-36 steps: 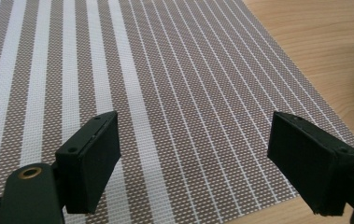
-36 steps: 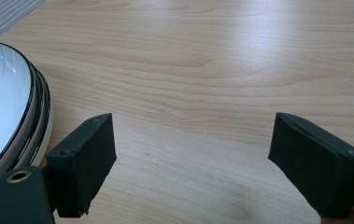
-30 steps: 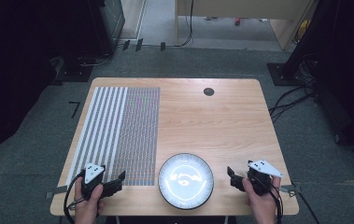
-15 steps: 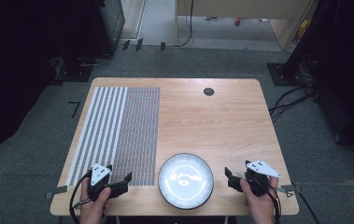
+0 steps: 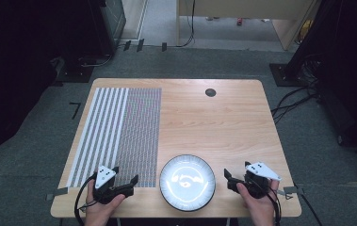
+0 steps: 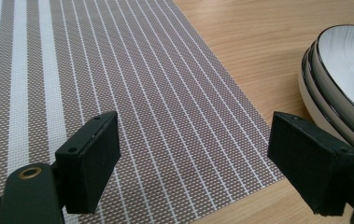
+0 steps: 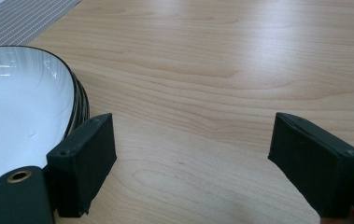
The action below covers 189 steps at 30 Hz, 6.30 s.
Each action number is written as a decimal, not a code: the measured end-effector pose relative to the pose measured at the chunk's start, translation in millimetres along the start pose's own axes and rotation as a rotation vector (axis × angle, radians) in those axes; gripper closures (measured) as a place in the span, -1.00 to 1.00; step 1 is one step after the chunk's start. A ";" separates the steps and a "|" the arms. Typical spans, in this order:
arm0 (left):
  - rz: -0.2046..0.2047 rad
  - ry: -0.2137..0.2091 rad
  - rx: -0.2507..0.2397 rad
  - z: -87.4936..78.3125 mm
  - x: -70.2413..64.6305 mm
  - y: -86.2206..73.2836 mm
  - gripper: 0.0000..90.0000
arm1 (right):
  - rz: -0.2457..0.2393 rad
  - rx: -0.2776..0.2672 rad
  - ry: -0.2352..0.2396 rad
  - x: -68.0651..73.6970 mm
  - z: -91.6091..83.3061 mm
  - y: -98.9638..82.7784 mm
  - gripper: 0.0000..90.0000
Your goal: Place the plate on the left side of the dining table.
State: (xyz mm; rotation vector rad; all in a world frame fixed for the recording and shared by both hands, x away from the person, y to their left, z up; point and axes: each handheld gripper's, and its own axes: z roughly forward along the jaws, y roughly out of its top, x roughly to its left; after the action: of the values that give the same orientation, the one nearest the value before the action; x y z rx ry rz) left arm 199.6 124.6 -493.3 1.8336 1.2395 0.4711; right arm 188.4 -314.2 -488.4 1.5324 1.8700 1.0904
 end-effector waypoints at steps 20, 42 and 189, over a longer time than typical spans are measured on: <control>0.019 -0.085 0.004 6.7 -23.5 1.9 -0.62 | 0.061 -0.085 0.026 17.6 -4.9 5.8 -0.26; 0.036 -0.184 0.030 11.8 -43.7 -2.4 -0.23 | 0.039 -0.034 0.136 34.5 1.8 0.4 0.43; -0.199 -0.465 0.035 19.0 -41.9 -3.7 0.42 | 0.626 0.095 0.370 37.4 19.0 -7.5 0.88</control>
State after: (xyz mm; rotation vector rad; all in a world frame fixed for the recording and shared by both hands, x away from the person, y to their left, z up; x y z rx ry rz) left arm 192.4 79.7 -500.9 1.6982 1.0916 -0.0878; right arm 189.4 -273.4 -501.0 2.1744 1.7132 1.6707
